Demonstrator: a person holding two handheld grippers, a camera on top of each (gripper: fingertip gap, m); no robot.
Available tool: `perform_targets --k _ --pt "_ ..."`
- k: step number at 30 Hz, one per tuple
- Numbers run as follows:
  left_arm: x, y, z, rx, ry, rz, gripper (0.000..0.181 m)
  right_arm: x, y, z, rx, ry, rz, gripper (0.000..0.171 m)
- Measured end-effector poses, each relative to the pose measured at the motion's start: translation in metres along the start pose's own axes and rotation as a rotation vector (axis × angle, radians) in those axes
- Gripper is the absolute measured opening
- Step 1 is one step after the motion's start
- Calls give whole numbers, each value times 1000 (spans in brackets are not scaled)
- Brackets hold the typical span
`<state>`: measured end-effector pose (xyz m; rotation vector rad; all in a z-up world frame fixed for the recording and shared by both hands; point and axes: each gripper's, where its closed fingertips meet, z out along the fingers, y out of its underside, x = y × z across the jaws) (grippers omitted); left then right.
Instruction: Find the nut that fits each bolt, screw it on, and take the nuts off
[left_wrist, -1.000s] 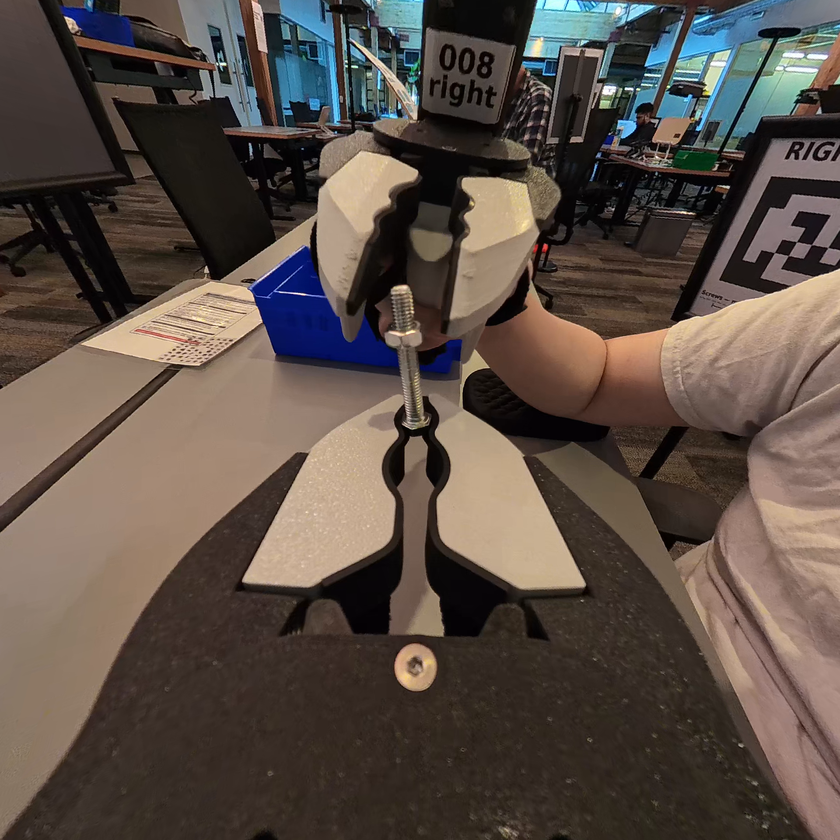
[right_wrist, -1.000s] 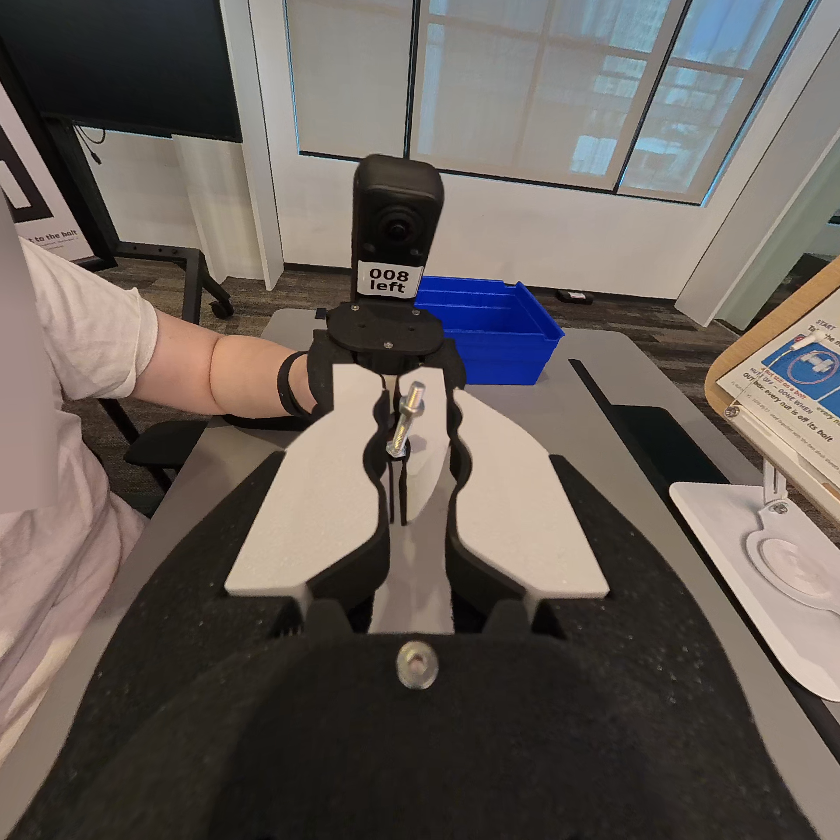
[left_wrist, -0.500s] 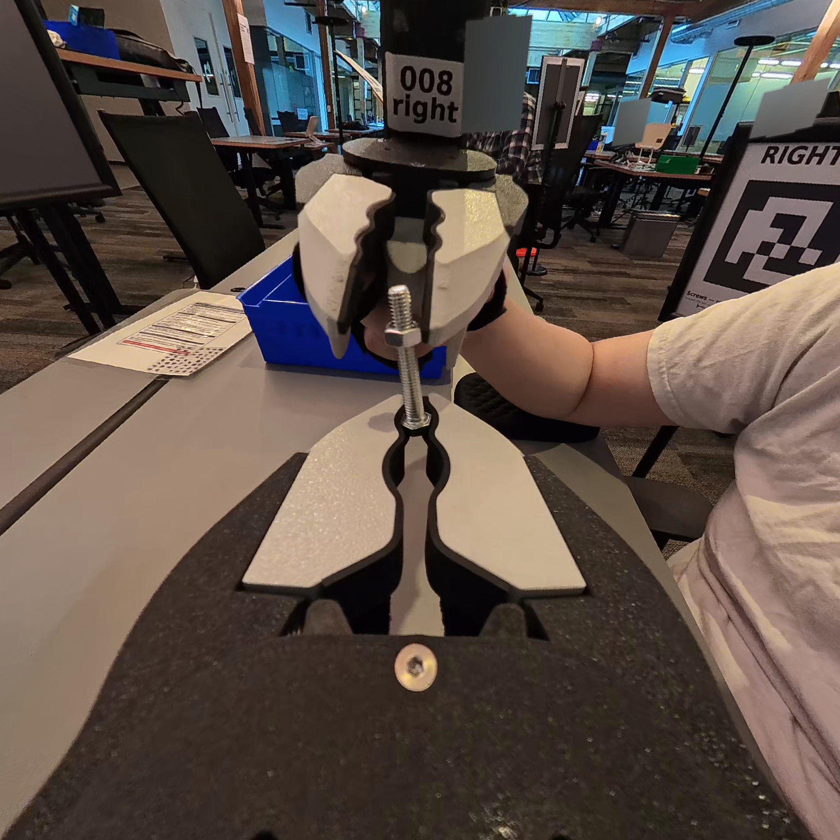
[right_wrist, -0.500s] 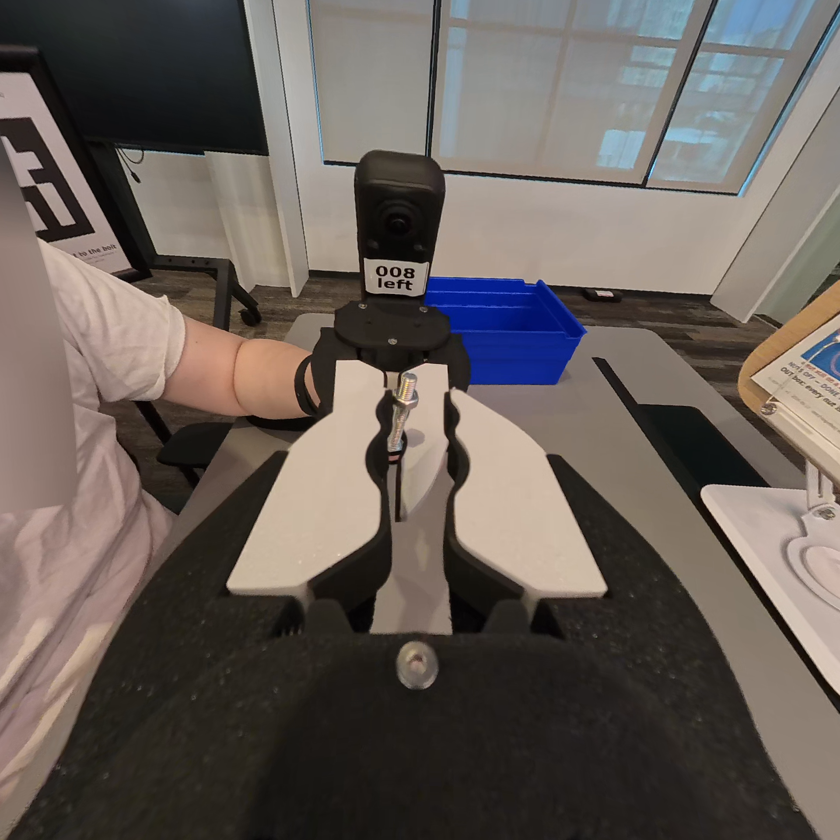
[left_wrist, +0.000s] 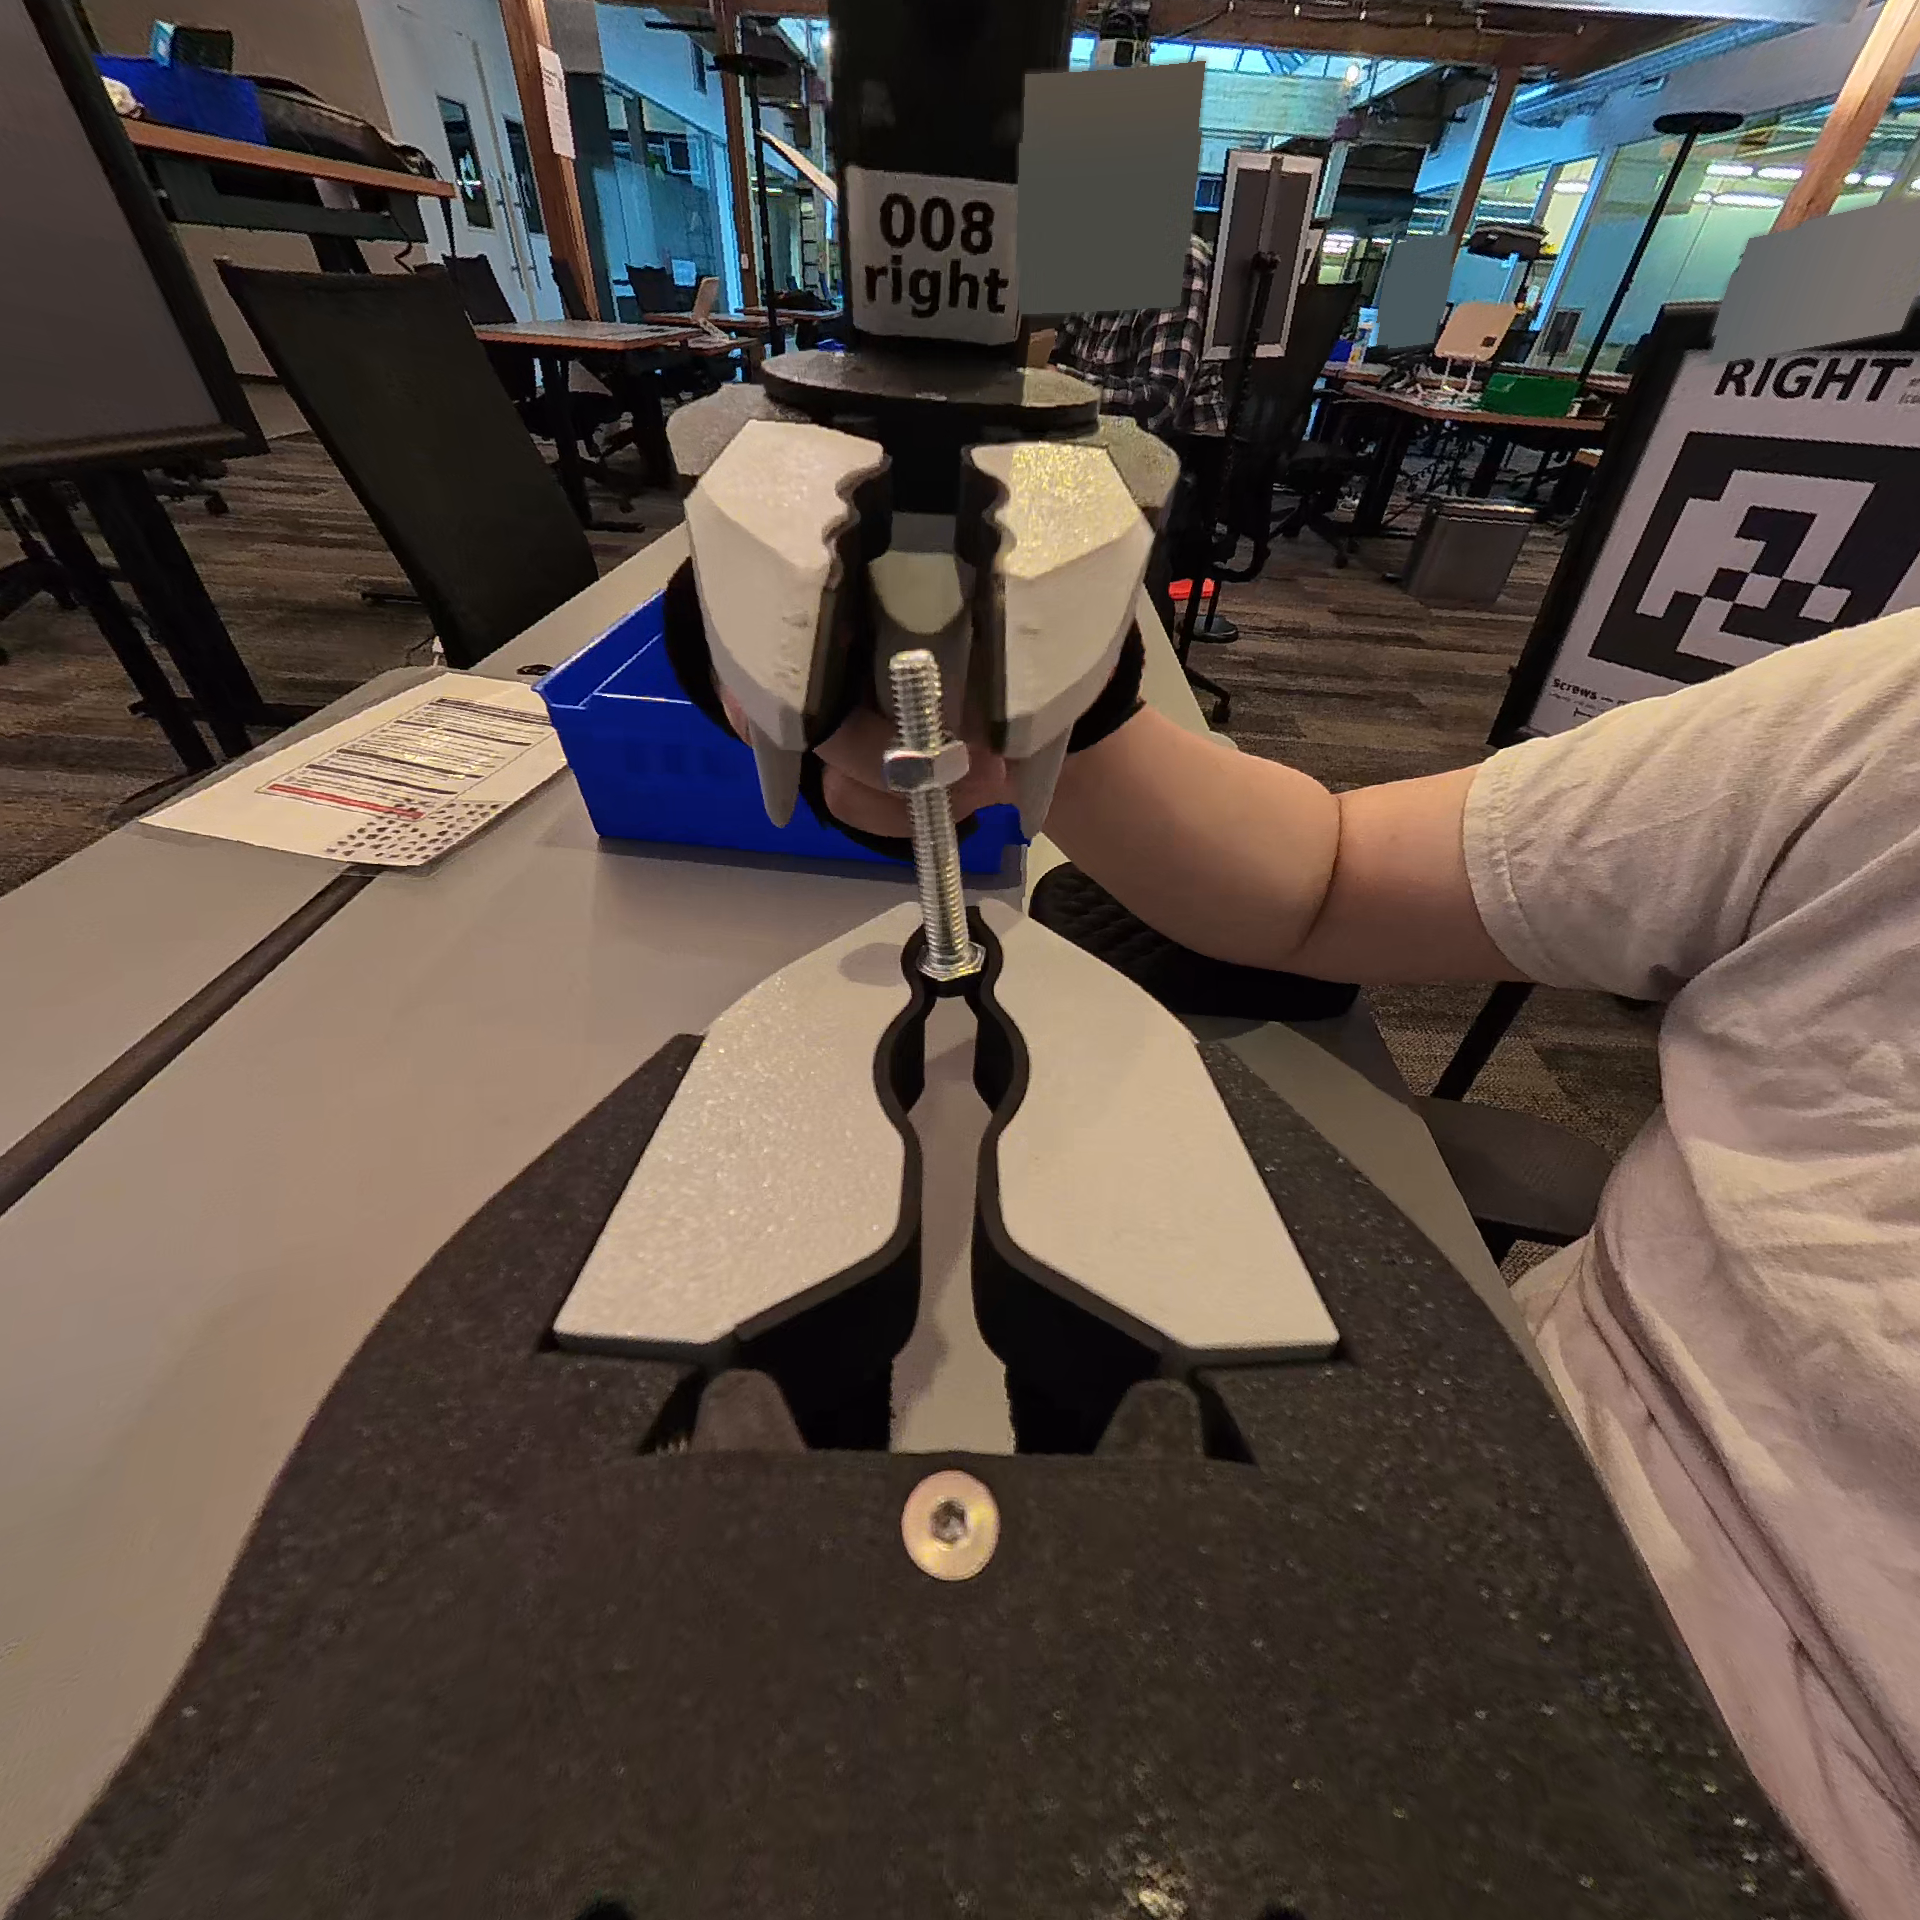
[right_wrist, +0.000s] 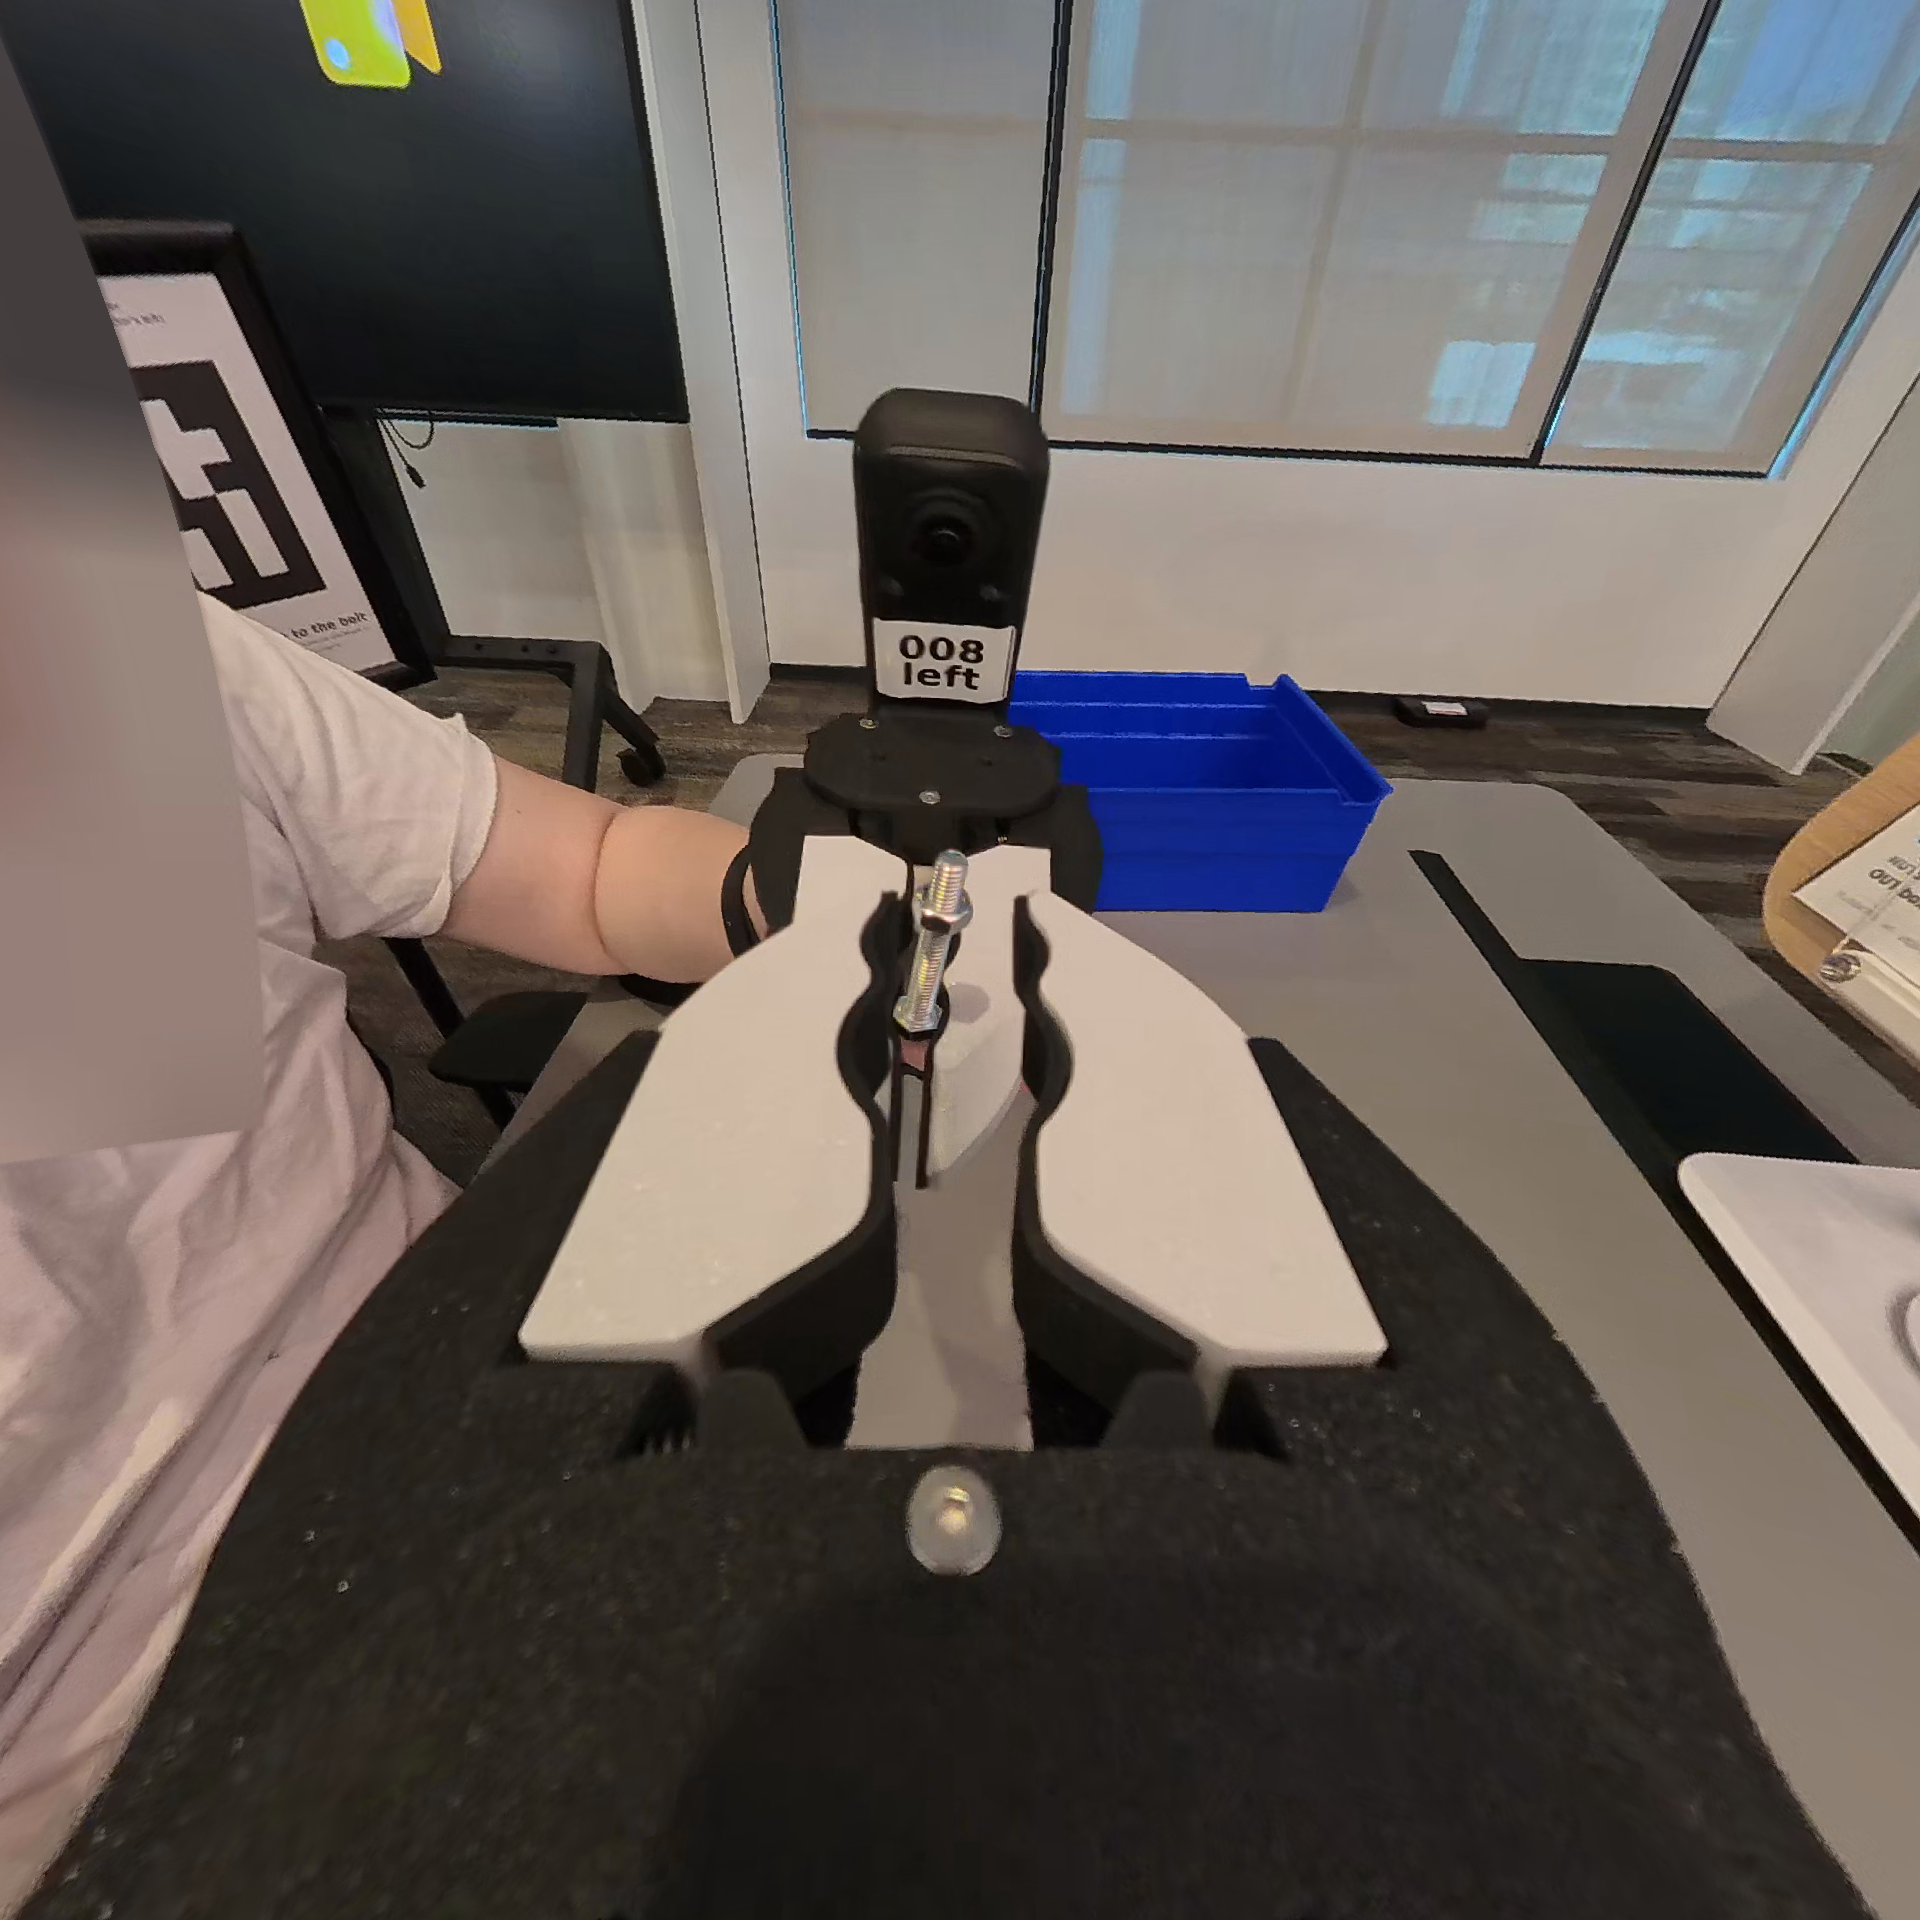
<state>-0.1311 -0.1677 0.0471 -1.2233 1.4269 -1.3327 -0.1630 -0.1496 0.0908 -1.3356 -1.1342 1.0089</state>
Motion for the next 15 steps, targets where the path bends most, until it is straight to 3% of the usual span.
perform_targets --k 6,15 --pt "4 -3 0 4 10 13 3 15 2 -9 14 38 35 18" --pt "3 -1 0 -2 10 3 3 -5 -6 -1 33 -29 2 19"
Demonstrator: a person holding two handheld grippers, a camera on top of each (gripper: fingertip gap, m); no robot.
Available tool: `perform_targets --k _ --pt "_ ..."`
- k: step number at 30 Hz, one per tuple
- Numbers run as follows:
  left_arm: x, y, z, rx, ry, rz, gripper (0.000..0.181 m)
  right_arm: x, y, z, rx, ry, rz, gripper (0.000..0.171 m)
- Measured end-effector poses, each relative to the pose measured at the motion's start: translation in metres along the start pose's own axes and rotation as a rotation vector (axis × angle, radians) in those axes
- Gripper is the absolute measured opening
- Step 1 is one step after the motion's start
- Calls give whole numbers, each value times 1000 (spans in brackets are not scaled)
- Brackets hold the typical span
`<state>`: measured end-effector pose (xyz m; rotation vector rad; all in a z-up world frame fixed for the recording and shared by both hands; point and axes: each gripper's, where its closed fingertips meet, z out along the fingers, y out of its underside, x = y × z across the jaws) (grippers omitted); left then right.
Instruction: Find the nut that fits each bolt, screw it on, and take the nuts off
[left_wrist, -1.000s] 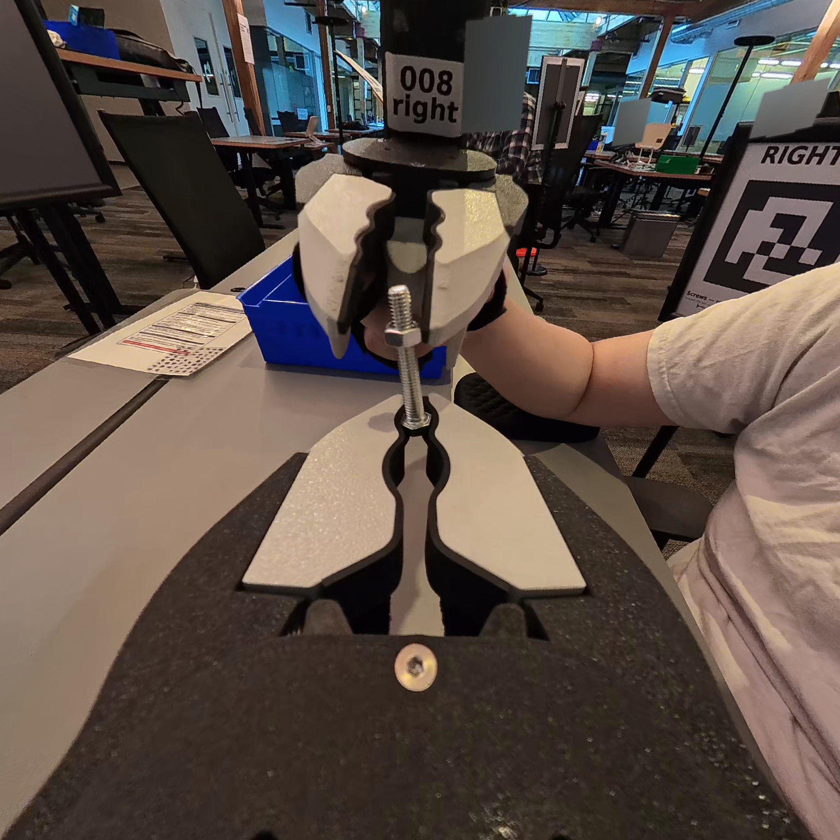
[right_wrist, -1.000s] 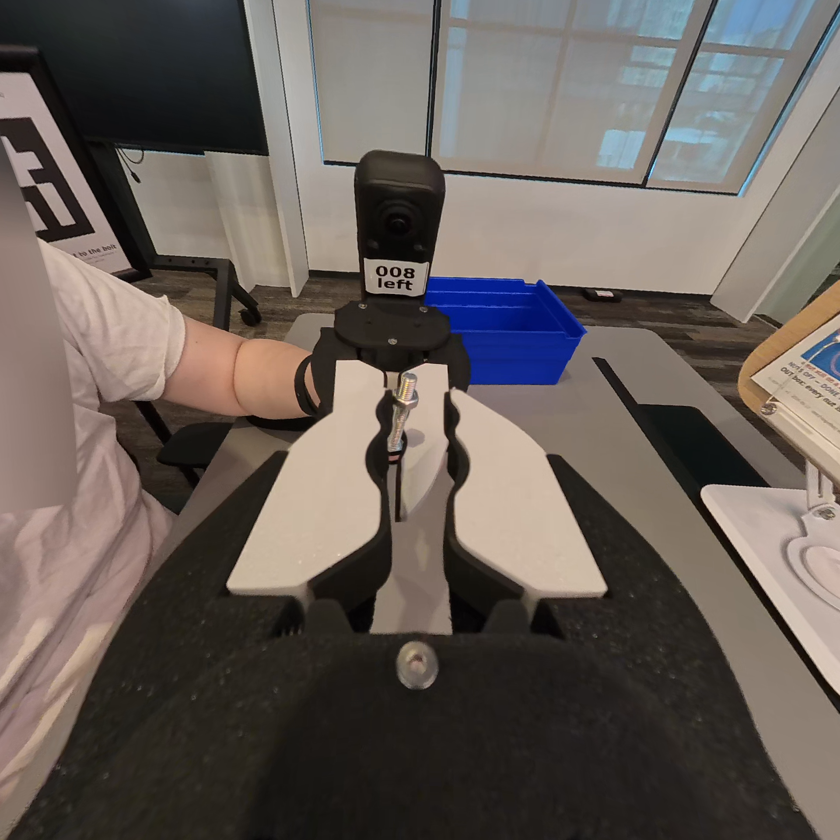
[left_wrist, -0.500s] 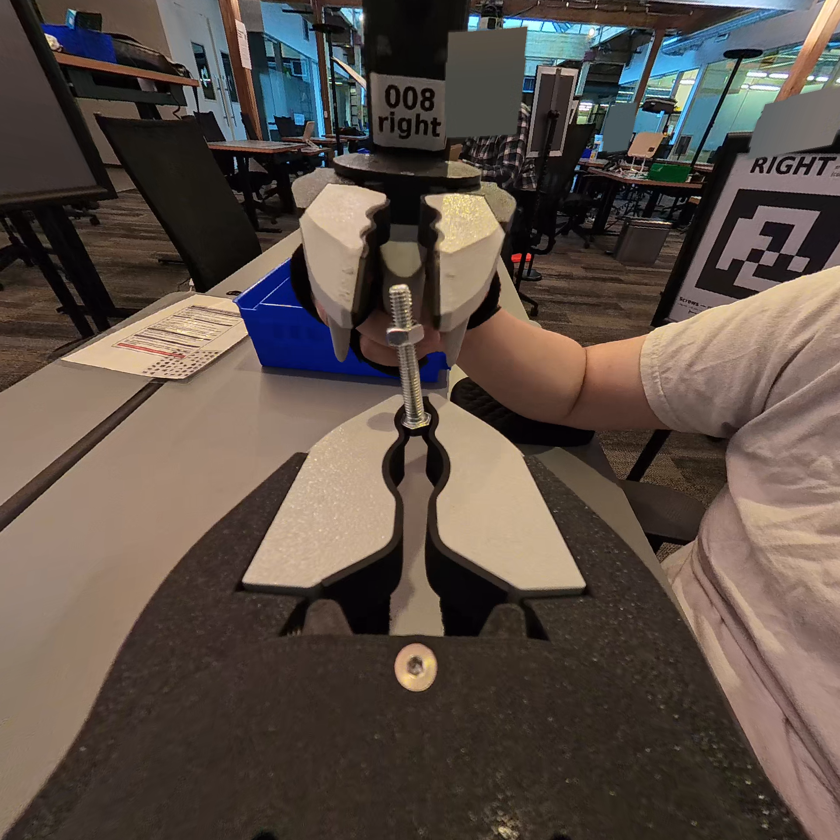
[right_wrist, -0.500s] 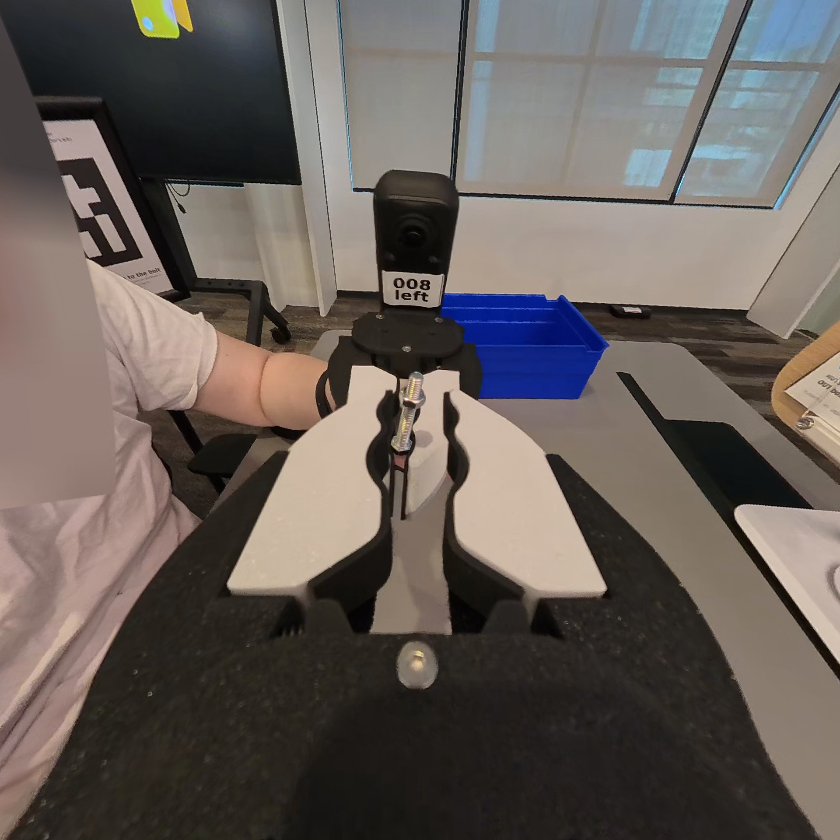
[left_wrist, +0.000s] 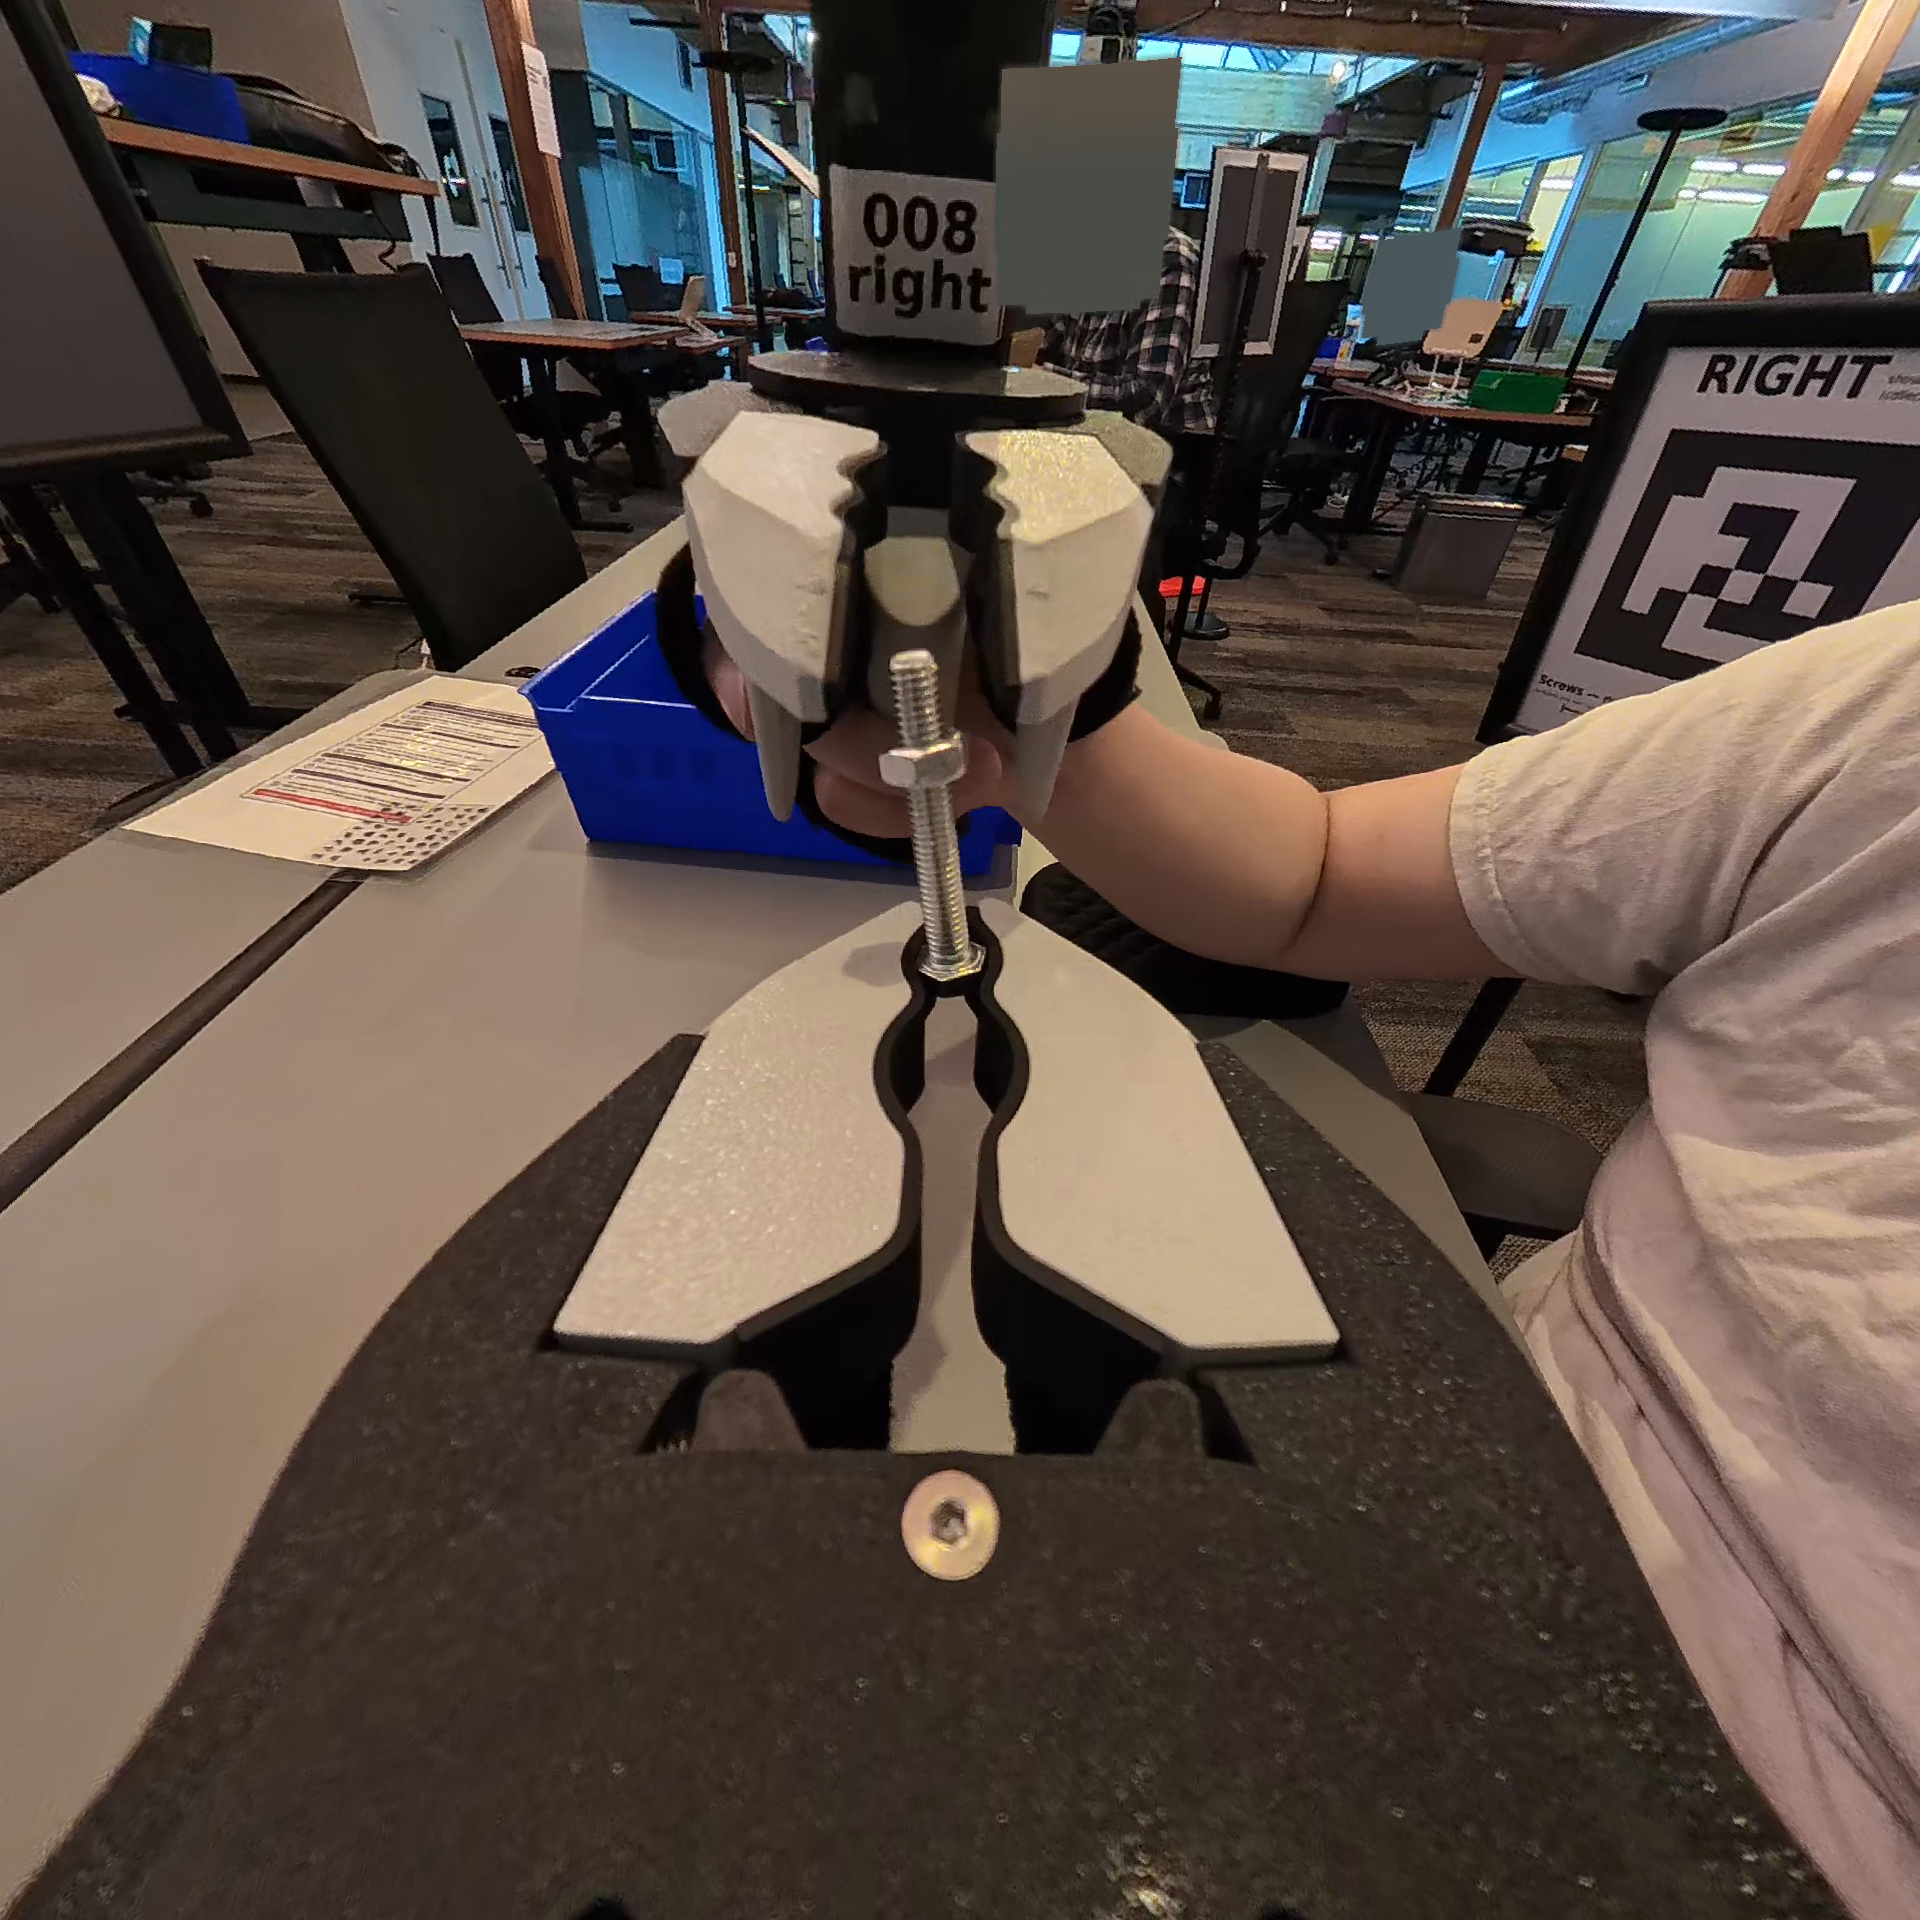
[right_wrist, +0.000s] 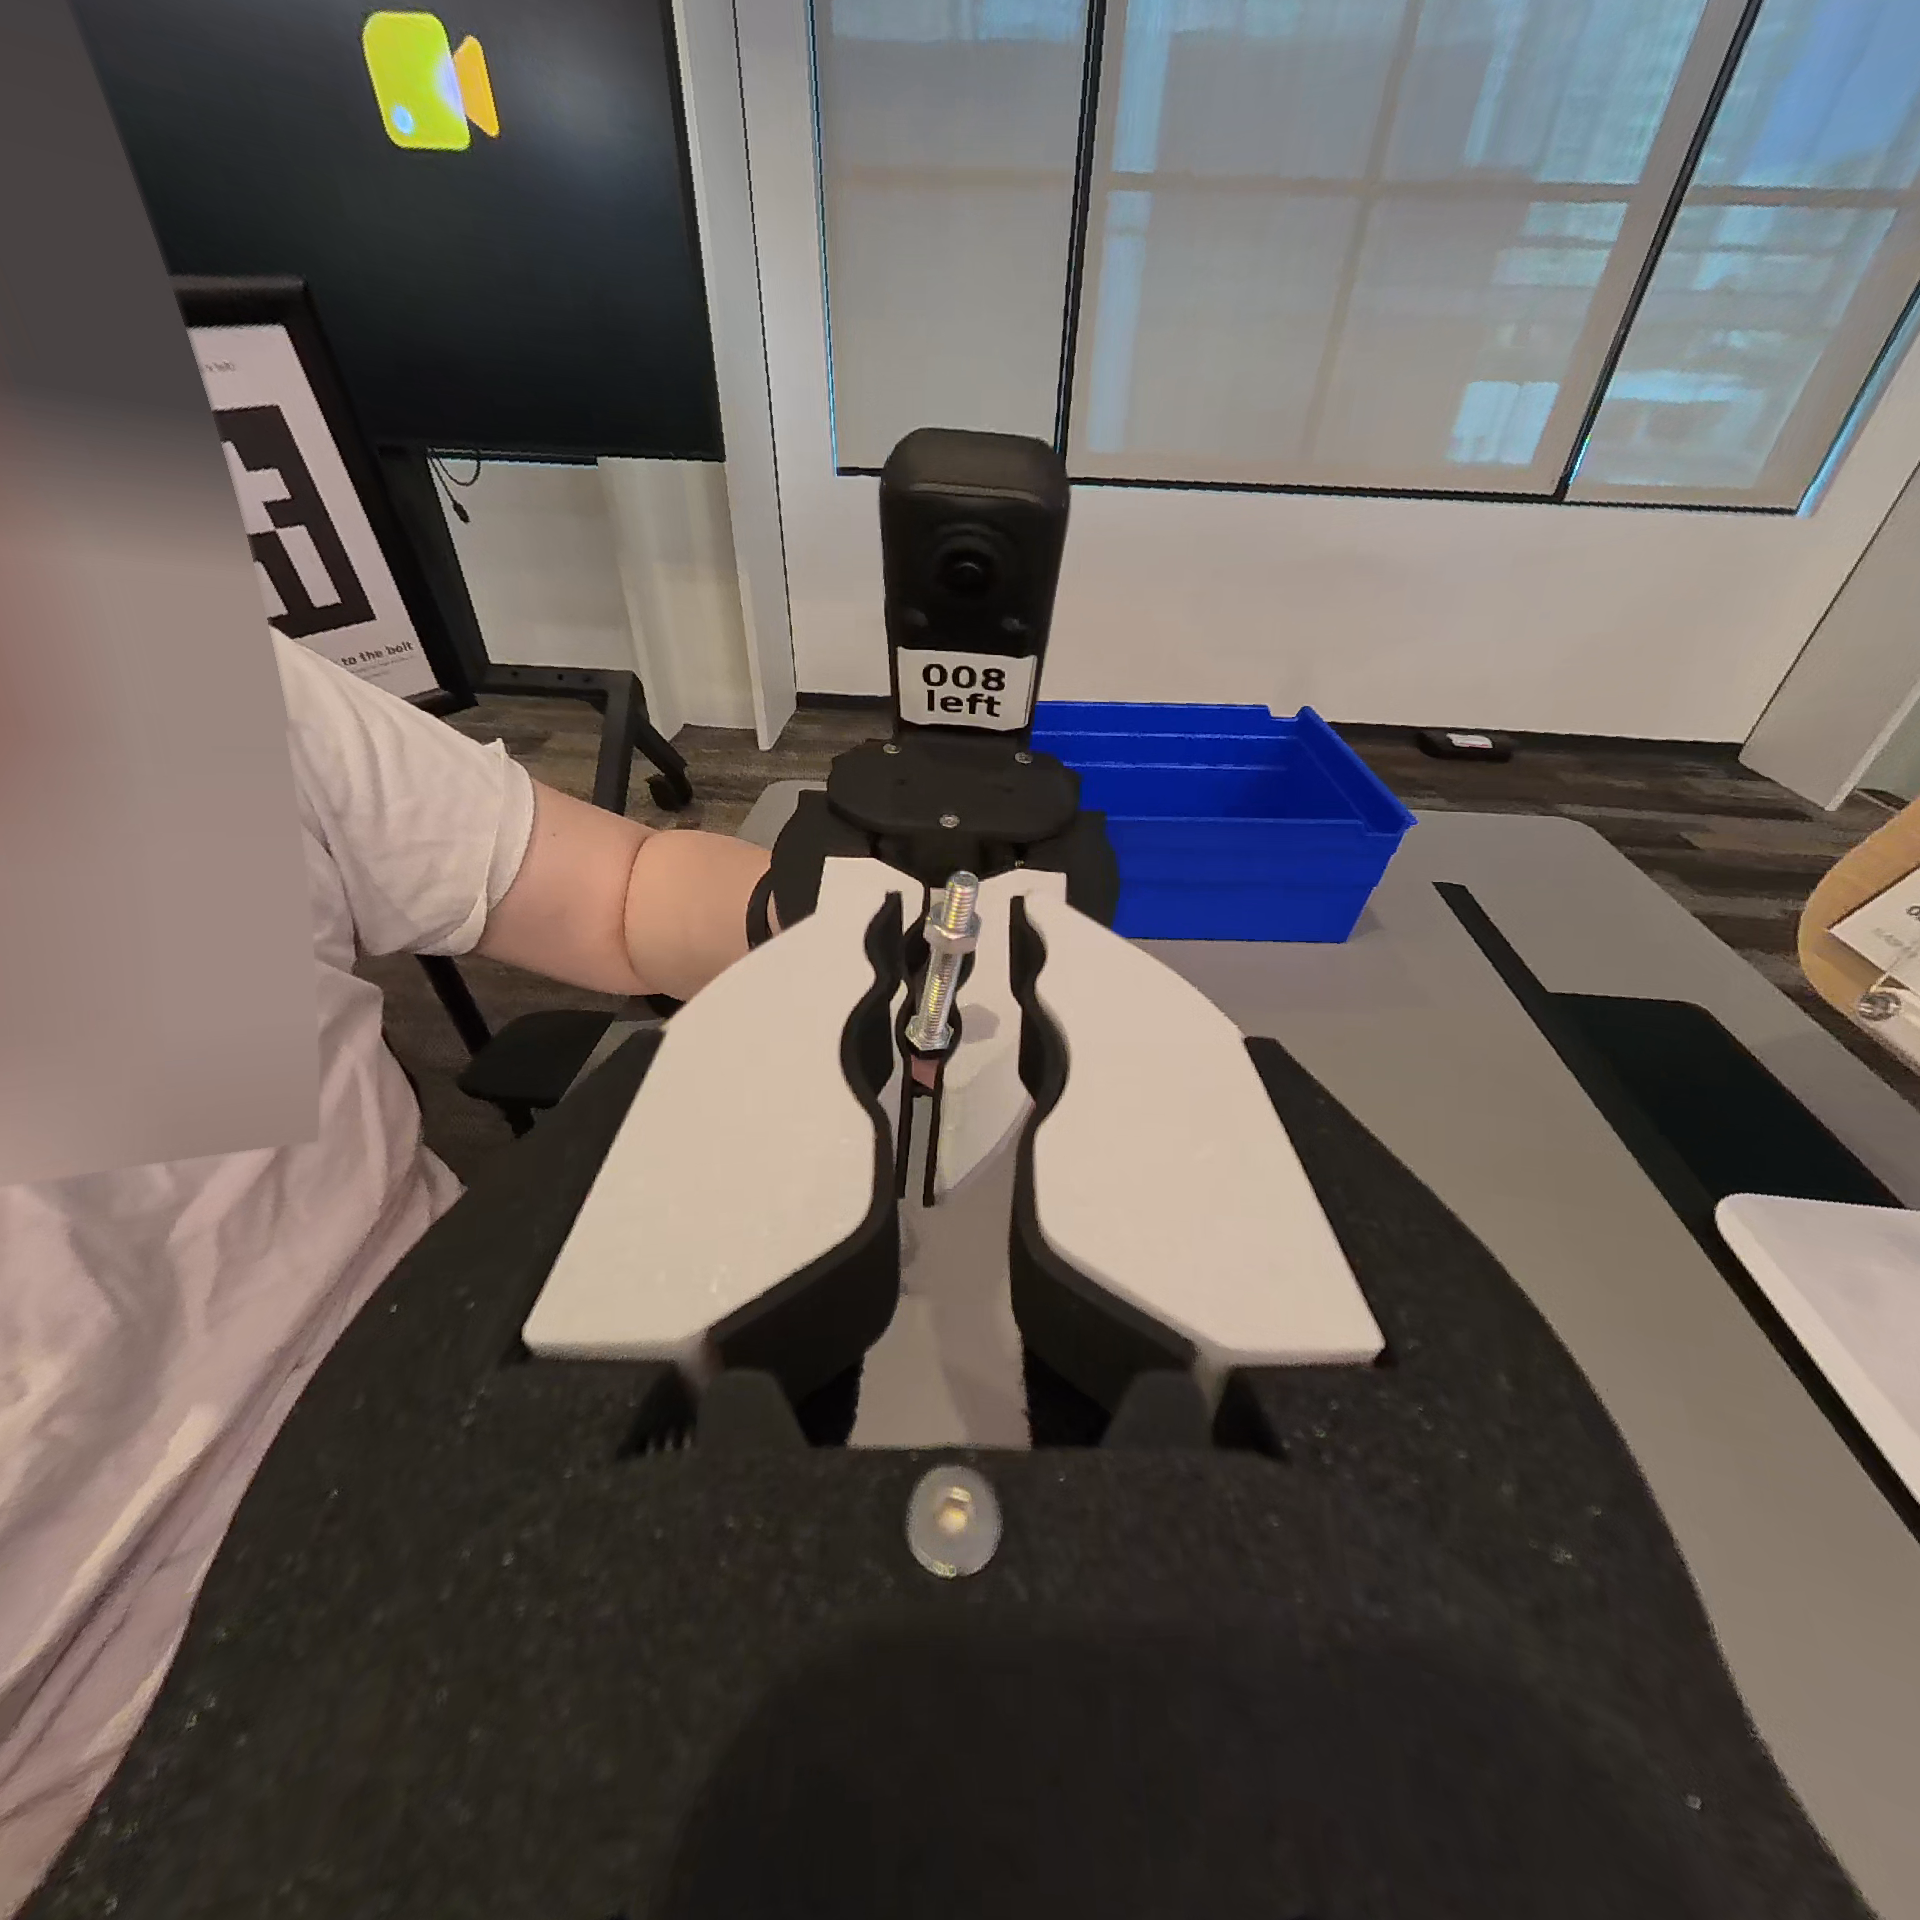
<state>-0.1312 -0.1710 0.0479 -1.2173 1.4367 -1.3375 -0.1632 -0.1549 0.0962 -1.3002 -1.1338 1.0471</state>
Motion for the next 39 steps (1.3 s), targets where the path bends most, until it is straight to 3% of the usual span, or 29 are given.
perform_targets --k 7,15,39 --pt "2 -2 0 1 3 6 3 18 1 -11 25 45 61 17" --pt "1 -1 0 2 3 -4 3 -1 1 1 -13 1 -9 19" --pt "4 -6 -2 23 10 2 3 12 1 -9 29 10 62 18"
